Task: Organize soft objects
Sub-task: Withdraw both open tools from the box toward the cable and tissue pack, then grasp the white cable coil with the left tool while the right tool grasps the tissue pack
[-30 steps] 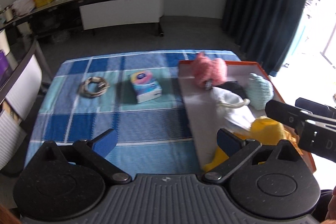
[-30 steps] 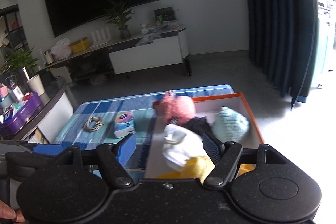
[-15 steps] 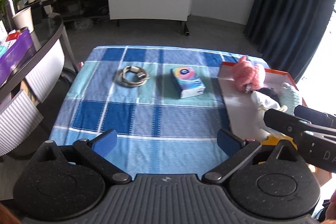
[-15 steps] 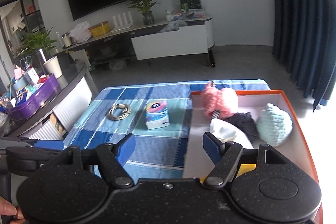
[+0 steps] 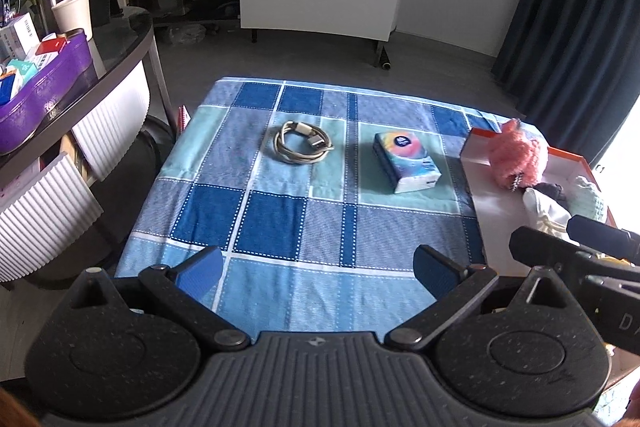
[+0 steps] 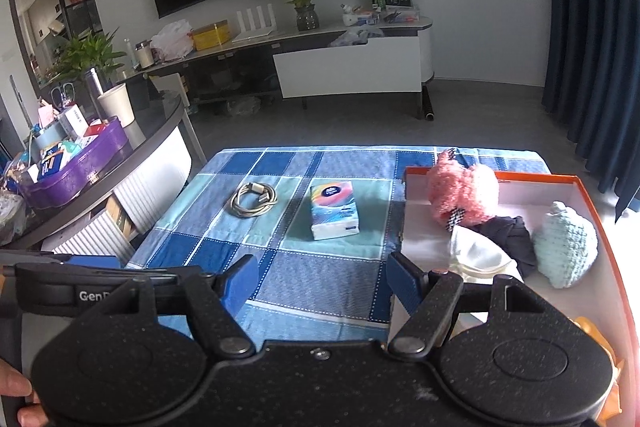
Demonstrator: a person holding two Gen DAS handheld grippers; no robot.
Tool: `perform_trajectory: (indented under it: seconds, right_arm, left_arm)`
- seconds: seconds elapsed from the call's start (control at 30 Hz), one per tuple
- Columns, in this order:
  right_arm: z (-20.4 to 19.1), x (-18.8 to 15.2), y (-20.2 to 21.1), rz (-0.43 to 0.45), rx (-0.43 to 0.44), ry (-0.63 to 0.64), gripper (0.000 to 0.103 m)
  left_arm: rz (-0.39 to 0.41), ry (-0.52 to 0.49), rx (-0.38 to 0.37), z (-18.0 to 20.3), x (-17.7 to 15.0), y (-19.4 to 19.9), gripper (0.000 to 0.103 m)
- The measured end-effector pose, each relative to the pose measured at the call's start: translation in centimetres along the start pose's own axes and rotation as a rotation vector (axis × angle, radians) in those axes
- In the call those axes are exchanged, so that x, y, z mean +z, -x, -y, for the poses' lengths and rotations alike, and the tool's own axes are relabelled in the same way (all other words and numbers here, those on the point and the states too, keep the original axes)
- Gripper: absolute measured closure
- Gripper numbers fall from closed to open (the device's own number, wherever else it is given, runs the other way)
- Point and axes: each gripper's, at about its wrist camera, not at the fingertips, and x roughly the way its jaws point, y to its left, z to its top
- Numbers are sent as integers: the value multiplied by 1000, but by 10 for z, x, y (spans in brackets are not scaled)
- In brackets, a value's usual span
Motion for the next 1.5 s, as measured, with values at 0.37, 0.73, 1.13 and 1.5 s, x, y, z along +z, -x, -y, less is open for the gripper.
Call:
perform_trajectory:
  seconds: [0.37, 0.73, 1.13, 1.5]
  right_arm:
    - [-9, 4, -19, -23, 16, 23, 19]
    - [-13, 12, -43, -43, 28, 30, 18]
    - [-10, 20, -71, -61, 32, 28, 16]
    - [-2, 25, -98, -79, 29, 16, 16]
  left_arm:
    - [-12, 21, 15, -14, 4, -12, 0]
    - [-28, 23, 26, -22, 13, -29, 0]
    - [-50, 21, 32, -27, 26, -57, 0]
    - [-37, 19, 14, -30, 45, -92, 0]
